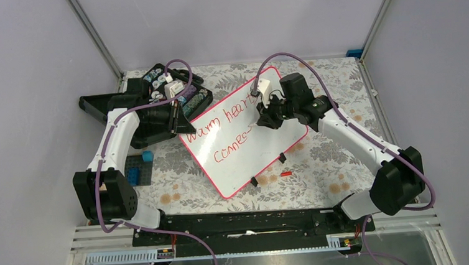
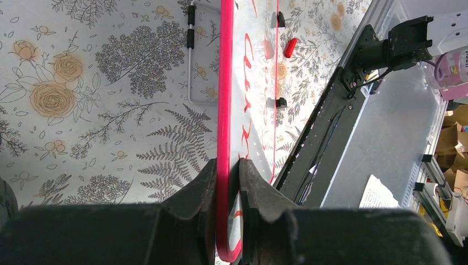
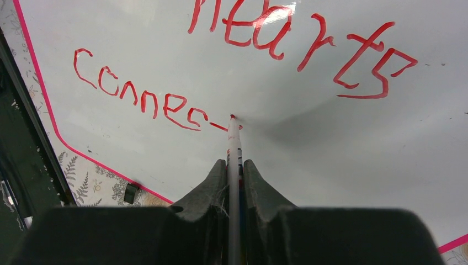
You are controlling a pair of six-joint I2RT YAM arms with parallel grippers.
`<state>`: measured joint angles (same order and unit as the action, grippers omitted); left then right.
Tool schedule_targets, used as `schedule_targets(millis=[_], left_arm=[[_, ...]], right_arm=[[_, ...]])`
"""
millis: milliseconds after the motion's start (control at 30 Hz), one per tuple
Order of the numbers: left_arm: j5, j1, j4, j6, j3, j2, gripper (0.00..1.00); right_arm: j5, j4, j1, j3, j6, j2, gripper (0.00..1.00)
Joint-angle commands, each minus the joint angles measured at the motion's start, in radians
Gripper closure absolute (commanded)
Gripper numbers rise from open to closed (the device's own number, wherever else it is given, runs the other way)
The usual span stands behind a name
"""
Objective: Write a sentence on the whiteboard
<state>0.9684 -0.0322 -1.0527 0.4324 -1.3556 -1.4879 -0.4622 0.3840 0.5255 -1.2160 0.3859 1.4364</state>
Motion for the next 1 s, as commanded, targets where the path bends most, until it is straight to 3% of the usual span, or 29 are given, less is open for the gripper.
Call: schedule_targets(millis=[0,967], left_arm=[[-0.086,-0.029,0.004,0.058,0.006,-0.037,1.0],[-0.088,-0.029,0.004,0.057,0.01,-0.037,1.0]], right_arm=[[0.008,-0.023,0.008,-0.023,0.011,-0.003,1.0],[0.071,-0.022,0.005,0.092,0.041,-0.08,1.0]])
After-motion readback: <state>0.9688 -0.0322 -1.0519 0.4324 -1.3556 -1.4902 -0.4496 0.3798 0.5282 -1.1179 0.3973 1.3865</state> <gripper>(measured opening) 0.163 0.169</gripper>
